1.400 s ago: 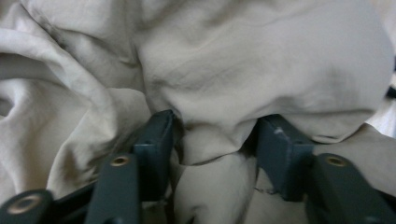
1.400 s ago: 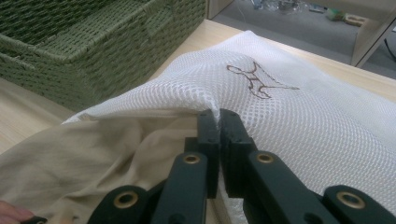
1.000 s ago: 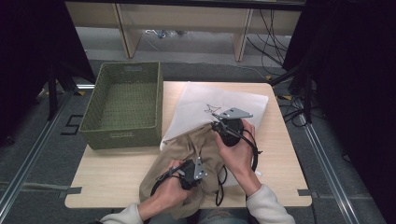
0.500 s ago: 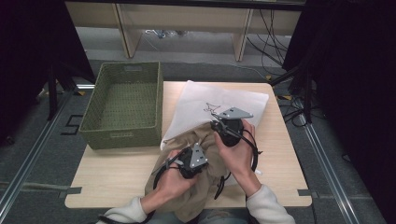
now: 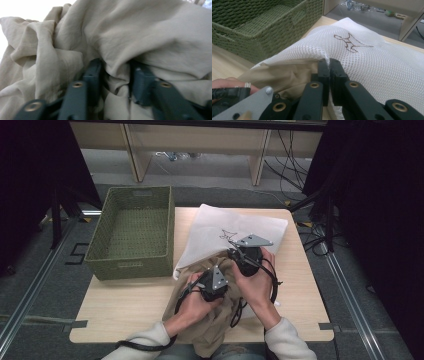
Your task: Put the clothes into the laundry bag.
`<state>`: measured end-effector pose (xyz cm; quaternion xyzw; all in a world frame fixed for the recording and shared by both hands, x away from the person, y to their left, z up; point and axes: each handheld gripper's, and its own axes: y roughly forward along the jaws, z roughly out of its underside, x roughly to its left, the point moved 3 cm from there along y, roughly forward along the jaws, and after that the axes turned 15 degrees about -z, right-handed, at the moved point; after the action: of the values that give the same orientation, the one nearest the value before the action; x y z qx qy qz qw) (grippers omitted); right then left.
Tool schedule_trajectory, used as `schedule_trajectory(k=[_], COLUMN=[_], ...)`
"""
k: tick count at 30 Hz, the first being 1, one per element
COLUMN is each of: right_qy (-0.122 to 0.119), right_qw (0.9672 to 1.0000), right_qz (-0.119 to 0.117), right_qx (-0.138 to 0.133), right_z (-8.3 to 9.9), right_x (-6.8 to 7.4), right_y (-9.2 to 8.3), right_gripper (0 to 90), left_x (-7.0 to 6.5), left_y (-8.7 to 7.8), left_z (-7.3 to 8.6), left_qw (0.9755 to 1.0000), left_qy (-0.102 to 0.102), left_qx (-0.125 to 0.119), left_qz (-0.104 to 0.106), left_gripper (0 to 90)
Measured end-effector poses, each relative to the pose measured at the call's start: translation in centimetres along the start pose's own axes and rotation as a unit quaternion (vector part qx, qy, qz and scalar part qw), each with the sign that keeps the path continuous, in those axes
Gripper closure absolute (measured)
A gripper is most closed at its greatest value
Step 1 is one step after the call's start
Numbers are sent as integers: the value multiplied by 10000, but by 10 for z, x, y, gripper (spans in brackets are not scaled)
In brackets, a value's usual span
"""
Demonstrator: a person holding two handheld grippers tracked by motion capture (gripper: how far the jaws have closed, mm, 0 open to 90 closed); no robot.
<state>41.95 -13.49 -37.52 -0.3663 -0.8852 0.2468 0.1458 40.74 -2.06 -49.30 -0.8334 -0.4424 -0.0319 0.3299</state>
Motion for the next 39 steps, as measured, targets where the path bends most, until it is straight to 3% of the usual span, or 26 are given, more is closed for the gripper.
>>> schedule_trajectory(k=[1,2,3,4,6,10,11,15,17,18,22,24,26,28,30,32,35,37,39], right_qy=[-18,115,93,10,91,125,169,257,182,266,241,186,230,245,132,173,102,173,273], right_qw=[10000,9999,9999,10000,10000,9999,9999,9997,9998,9996,9997,9998,9997,9997,9999,9998,9999,9998,9996], right_qz=[-20,-67,-50,-21,-41,-12,-24,-20,-22,-25,-21,-21,-21,5,8,4,17,-6,-30], right_qx=[-5,3,7,21,10,7,21,3,6,9,33,19,4,-6,3,33,63,67,65], right_z=[0,1,1,1,1,1,1,1,0,1,1,1,1,1,1,1,1,1,2], right_x=[-1,0,0,-1,-1,-2,-2,-1,-1,0,-2,-3,-3,-2,-4,-3,-3,-2,-1], right_y=[1,1,2,1,2,0,0,-1,-1,-1,-1,-1,-1,-1,-1,0,0,0,1], right_gripper=[887,887,887,887,887,887,887,887,887,888,887,887,887,887,887,887,887,887,887], left_x=[0,2,3,0,7,13,19,26,32,35,46,48,49,50,49,46,43,39,36], left_y=[-2,-7,-12,-15,-33,-62,-73,-85,-89,-91,-92,-91,-89,-85,-80,-73,-62,-57,-51], left_z=[0,0,0,-1,0,2,4,11,18,22,36,42,51,57,64,69,75,76,79], left_qw=[10000,10000,10000,9994,9997,9990,9989,9991,9995,9994,9993,9992,9987,9981,9975,9967,9949,9936,9930], left_qy=[-61,20,6,-282,-92,-282,-328,-324,-289,-297,-276,-136,-89,-178,-220,-221,-156,-249,-198], left_qx=[-76,-21,-4,-163,-45,-221,-203,-82,12,87,241,270,420,490,609,761,989,1099,1166], left_qz=[1,36,91,115,227,258,285,260,141,128,-116,-261,-279,-316,-287,-202,-71,-6,10], left_gripper=[542,490,457,428,393,348,337,283,261,254,247,248,247,246,247,263,350,412,482])
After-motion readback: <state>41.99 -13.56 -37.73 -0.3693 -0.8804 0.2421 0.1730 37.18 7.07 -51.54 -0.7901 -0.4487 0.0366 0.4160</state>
